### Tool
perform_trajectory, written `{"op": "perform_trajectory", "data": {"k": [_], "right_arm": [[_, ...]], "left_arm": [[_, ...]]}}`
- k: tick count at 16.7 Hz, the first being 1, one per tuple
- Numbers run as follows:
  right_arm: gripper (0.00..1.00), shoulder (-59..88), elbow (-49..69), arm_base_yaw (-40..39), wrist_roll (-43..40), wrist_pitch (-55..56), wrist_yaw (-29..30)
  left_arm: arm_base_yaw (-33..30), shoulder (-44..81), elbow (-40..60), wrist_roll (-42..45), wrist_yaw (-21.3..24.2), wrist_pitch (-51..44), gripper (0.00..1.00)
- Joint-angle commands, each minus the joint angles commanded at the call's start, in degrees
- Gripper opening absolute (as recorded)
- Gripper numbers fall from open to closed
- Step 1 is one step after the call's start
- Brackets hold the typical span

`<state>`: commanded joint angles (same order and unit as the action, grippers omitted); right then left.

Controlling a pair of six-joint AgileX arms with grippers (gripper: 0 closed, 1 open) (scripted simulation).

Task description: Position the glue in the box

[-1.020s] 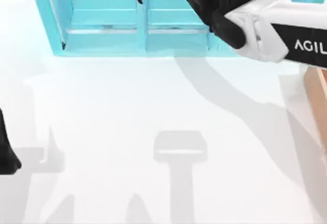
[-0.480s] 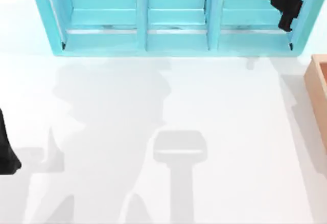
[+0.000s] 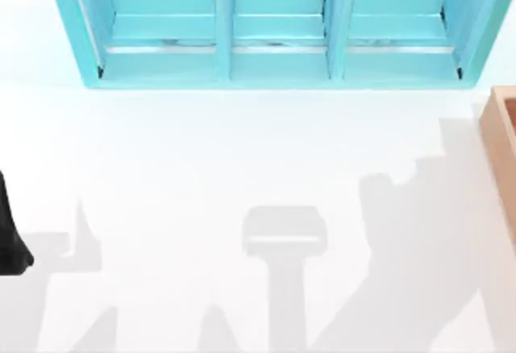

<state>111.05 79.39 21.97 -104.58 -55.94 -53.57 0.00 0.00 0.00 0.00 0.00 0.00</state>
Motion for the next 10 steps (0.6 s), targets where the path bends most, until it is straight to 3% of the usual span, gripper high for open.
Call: {"op": "perform_trajectory", "data": {"k": [5, 10], "right_arm": [[0.00, 6.03, -5.32, 17.87, -24.88, -20.68, -13.05], [0.00, 12.07, -10.06, 30.78, -42.90, -35.26, -21.00]], "left_arm": [[0.00, 0.00, 0.00, 0.00, 0.00, 0.00, 1.00], [0.00, 0.00, 0.00, 0.00, 0.00, 0.00, 1.00]]}}
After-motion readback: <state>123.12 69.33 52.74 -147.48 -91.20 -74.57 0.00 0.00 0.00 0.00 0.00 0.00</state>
